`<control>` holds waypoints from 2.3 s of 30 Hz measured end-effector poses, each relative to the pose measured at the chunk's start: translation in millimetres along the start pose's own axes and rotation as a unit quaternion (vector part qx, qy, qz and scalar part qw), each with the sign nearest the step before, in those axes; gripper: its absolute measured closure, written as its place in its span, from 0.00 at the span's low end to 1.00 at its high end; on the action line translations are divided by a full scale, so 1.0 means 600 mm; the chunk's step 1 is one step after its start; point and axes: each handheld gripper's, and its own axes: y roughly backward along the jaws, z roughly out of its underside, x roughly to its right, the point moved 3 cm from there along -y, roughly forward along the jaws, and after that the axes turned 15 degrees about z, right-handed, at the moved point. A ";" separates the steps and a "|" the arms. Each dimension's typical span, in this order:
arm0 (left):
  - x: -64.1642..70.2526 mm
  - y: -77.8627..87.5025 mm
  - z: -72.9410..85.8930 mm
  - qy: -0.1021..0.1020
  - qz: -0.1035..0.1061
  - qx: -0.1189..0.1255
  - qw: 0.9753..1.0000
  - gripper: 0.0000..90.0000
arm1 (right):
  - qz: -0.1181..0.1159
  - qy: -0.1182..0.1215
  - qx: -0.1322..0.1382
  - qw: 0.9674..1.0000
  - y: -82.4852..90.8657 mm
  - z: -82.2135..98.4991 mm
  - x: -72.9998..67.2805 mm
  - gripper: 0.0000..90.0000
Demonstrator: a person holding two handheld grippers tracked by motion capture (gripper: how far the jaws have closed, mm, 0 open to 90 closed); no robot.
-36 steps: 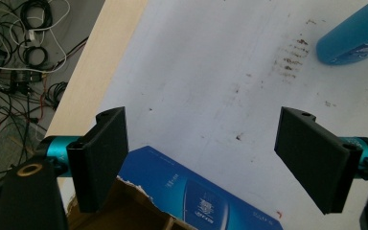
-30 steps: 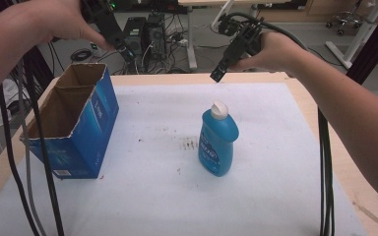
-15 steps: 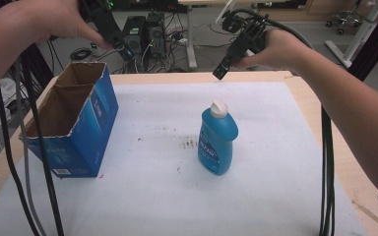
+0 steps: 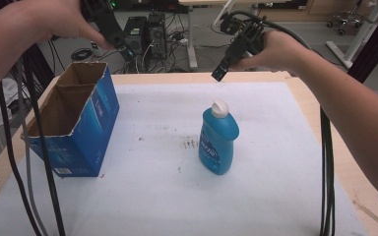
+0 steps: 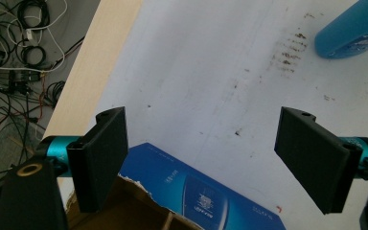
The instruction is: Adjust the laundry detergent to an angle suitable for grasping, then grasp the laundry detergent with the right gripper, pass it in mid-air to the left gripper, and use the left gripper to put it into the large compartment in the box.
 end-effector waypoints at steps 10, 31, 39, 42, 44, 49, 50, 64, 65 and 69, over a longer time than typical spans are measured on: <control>0.001 0.001 0.001 0.000 0.001 0.001 1.000 0.21 | -0.001 0.000 0.001 1.000 0.000 0.001 0.000 0.23; 0.009 0.003 0.007 -0.001 -0.002 -0.004 1.000 0.21 | -0.001 0.002 0.005 1.000 0.004 -0.001 -0.007 0.23; 0.008 0.003 0.007 0.000 -0.002 -0.003 1.000 0.21 | 0.002 0.000 0.009 1.000 0.011 0.003 -0.005 0.23; 0.009 0.003 0.008 -0.001 -0.001 -0.004 1.000 0.21 | 0.005 -0.003 0.013 1.000 0.017 0.006 -0.004 0.23; 0.009 0.003 0.008 -0.004 -0.001 -0.004 1.000 0.21 | 0.005 -0.010 0.018 1.000 0.023 0.009 -0.003 0.23; 0.011 0.003 0.006 -0.004 0.000 -0.001 1.000 0.21 | 0.008 -0.020 0.032 0.999 0.038 0.024 0.000 0.23; 0.011 0.003 0.006 -0.005 0.001 -0.002 1.000 0.21 | 0.009 -0.022 0.036 0.999 0.042 0.028 0.002 0.23; 0.016 0.002 0.002 -0.015 0.004 -0.001 1.000 0.21 | 0.012 -0.051 0.083 0.995 0.096 0.088 -0.007 0.23; 0.016 0.002 0.001 -0.015 0.005 0.000 1.000 0.21 | 0.014 -0.056 0.085 0.995 0.100 0.093 -0.009 0.23; 0.018 0.003 0.001 -0.018 0.006 -0.003 1.000 0.21 | 0.021 -0.065 0.102 0.992 0.120 0.113 -0.017 0.23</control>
